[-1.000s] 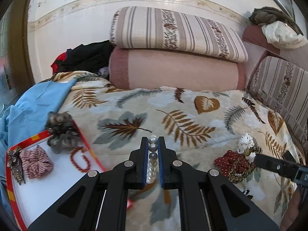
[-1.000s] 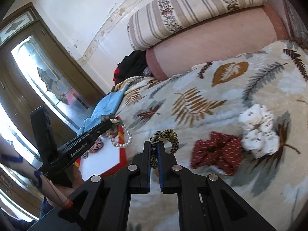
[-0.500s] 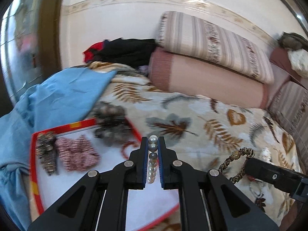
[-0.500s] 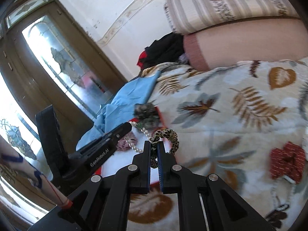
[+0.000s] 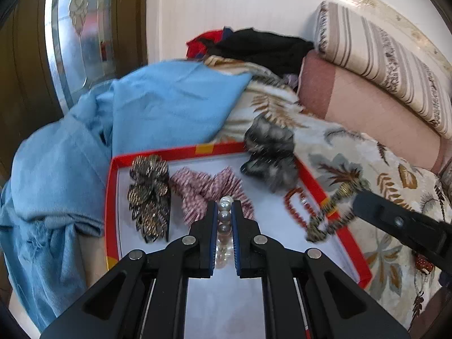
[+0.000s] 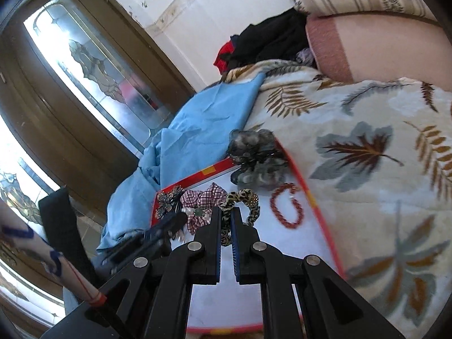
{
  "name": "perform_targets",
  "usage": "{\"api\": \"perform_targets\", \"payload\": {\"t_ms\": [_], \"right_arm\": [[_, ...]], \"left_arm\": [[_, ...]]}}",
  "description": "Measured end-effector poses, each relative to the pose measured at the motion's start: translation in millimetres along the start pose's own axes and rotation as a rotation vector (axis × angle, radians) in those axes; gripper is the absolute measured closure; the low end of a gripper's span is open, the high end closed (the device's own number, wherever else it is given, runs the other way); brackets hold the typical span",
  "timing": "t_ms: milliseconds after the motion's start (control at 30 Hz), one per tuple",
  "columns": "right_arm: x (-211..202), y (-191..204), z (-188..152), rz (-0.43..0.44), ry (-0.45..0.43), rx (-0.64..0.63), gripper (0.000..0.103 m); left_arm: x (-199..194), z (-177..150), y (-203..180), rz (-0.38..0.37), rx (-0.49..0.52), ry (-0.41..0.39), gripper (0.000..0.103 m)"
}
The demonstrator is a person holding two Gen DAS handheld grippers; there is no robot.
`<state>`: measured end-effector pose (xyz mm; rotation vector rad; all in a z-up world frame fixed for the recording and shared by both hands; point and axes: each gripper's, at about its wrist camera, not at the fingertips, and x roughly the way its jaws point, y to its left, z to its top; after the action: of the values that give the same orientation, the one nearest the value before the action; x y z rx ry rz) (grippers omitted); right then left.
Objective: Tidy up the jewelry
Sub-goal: 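Carry the pearl bracelet and gold chain bracelet over the red tray with both tools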
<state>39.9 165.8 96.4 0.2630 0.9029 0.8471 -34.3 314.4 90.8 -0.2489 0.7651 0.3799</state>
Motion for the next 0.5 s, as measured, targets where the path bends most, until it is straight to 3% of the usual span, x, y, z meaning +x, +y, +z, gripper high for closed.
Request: {"api": "perform_targets", "payload": {"t_ms": [233, 500], "right_arm": [[40, -5, -1, -0.021, 0.070, 0.022, 0.095], [46, -19, -20, -0.056, 0.119, 0.032, 0.095]], "left_arm": [[15, -5, 8, 0.045, -0.007, 0.056, 0.094], [25, -8, 14, 0.049, -0.029, 0.106, 0.094]]}}
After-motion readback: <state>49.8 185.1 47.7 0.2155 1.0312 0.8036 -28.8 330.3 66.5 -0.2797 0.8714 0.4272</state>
